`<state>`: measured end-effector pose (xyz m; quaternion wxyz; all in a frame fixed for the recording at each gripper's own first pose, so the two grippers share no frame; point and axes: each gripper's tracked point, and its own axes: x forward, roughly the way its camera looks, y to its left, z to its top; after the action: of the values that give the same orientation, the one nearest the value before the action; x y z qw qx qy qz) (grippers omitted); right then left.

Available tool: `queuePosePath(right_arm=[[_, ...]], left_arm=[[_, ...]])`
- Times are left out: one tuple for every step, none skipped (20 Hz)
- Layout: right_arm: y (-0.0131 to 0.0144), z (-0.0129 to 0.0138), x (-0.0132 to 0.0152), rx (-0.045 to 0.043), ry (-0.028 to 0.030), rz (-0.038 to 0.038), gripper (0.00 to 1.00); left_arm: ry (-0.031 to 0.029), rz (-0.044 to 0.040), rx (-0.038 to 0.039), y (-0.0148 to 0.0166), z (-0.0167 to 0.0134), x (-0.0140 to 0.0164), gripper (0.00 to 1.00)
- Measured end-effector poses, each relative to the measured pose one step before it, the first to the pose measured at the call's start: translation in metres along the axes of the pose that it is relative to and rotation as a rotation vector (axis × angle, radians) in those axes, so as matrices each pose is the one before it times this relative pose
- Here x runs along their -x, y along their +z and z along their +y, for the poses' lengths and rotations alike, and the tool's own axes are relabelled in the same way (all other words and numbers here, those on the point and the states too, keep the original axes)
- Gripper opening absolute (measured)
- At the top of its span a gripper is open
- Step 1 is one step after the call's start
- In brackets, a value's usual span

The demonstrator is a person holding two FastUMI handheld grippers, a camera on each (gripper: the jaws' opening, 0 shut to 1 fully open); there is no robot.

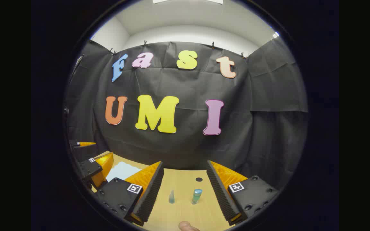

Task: First open the suitcase, pack the skin care products into it, and then close the suitcase.

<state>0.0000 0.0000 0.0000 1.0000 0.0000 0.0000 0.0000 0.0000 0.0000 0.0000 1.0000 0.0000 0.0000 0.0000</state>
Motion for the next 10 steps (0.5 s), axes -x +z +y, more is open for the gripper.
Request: queuePosePath(right_arm=[[-0.00177, -0.00158, -0.00087, 0.00204, 0.00189, 0.00673, 0.79], [-0.00258, -0.00296, 0.00018, 0.00060, 0.00055, 0.00538, 0.80], [-0.00179, -0.00200, 0.00042, -0.00026, 0.00383, 0.00381, 0.80], [-0.00117, -0.00068, -0.00110, 0.00208, 0.00325, 0.00198, 0.79], [-0.00128, -0.00084, -0.00182, 0.00162, 0.00420, 0.00415, 0.79], [-0.00312, -0.00102, -0.00087, -0.00094, 0.00280, 0.00562, 0.79], [-0.00178, -0.00169, -0.00104, 0.00017, -0.00044, 0.00437, 0.80], [-0.00203, -0.00075, -0.00023, -0.00089, 0.00381, 0.00424, 0.79], [-0.00192, -0.00080, -0.00091, -0.00382, 0.00223, 0.00593, 0.80], [-0.00033, -0.00014, -0.00065, -0.00213, 0.00302, 0.00142, 0.80]], left_arm=[[-0.00091, 0.00223, 0.00844, -0.00008, -0.00229, -0.00052, 0.97], [-0.00199, 0.00332, 0.00809, -0.00125, -0.00376, -0.00195, 0.97], [-0.00630, 0.00363, -0.00146, -0.00178, -0.00388, -0.00110, 0.97], [-0.00280, 0.00741, -0.00188, -0.00267, -0.00301, -0.00030, 0.97], [-0.00333, 0.00748, 0.00084, -0.00296, -0.00194, -0.00047, 0.97], [-0.00408, 0.00304, 0.00146, 0.00006, -0.00300, 0.00014, 0.97], [0.00133, -0.00183, -0.00109, 0.00092, -0.00111, -0.00075, 0.97], [-0.00450, -0.00003, -0.00200, 0.00063, -0.00271, -0.00099, 0.97], [-0.00226, -0.00086, -0.00445, 0.00016, -0.00242, -0.00030, 0.97], [-0.00342, 0.00421, -0.00334, -0.00202, -0.00183, -0.00088, 0.97]])
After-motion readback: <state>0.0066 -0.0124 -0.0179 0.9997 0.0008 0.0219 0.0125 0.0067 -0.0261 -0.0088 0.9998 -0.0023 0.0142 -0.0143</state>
